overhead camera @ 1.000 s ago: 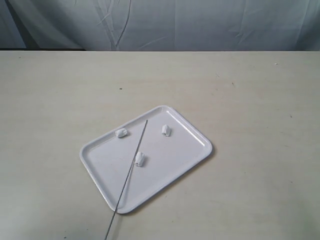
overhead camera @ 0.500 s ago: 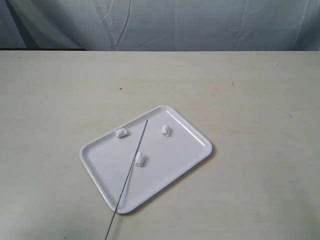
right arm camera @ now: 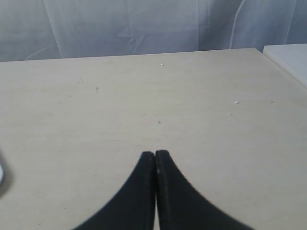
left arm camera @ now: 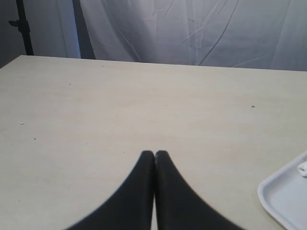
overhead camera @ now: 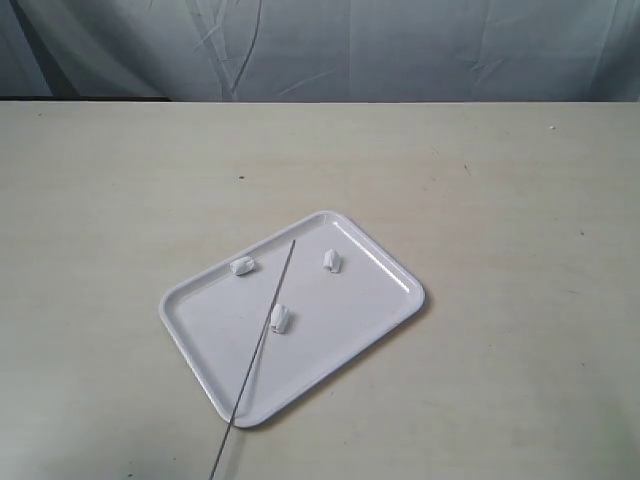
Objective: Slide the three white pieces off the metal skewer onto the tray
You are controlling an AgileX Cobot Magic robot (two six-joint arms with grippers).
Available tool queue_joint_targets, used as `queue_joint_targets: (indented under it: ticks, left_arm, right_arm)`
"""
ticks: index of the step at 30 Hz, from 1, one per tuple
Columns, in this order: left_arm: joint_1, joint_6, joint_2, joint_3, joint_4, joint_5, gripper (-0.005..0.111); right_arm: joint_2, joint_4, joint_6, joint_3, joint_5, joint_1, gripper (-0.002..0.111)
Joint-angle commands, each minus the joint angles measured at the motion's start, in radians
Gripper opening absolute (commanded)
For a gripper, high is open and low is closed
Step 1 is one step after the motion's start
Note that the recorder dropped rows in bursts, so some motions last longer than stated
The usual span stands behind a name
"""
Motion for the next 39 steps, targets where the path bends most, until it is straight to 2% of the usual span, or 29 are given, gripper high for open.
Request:
queue_joint_targets:
  ticks: [1,7,14,23,27,39]
  left_arm:
    - [0.004,0.004,-0.003,0.005,-0.013,0.004,0.0]
    - [0.012,0.004,-0.005,0.005,-0.011,0.004,0.0]
    - [0.084,-0.023,-0.005,0.005,-0.011,0.004,0.0]
    - [0.08,-0.028,-0.005,0.005,-0.011,0.004,0.0]
    - [0.059,-0.028,-0.005,0.005,-0.011,0.004,0.0]
    - [0.064,-0.028,-0.005,0.005,0.006,0.004,0.0]
  right_arm:
    - [-0.008,0.003,-0.003,0.002,-0.005,-0.007,-0.001]
    - [-0.008,0.003,-0.003,0.002,-0.005,-0.007,-0.001]
    - [-0.008,0.003,-0.003,0.002,-0.005,-0.007,-0.001]
    - [-0.008,0.003,-0.003,0.002,-0.005,-0.007,-0.001]
    - [-0.008,0.003,-0.003,0.002,-0.005,-0.007,-0.001]
    - [-0.008,0.003,-0.003,0.002,-0.005,-0.007,-0.001]
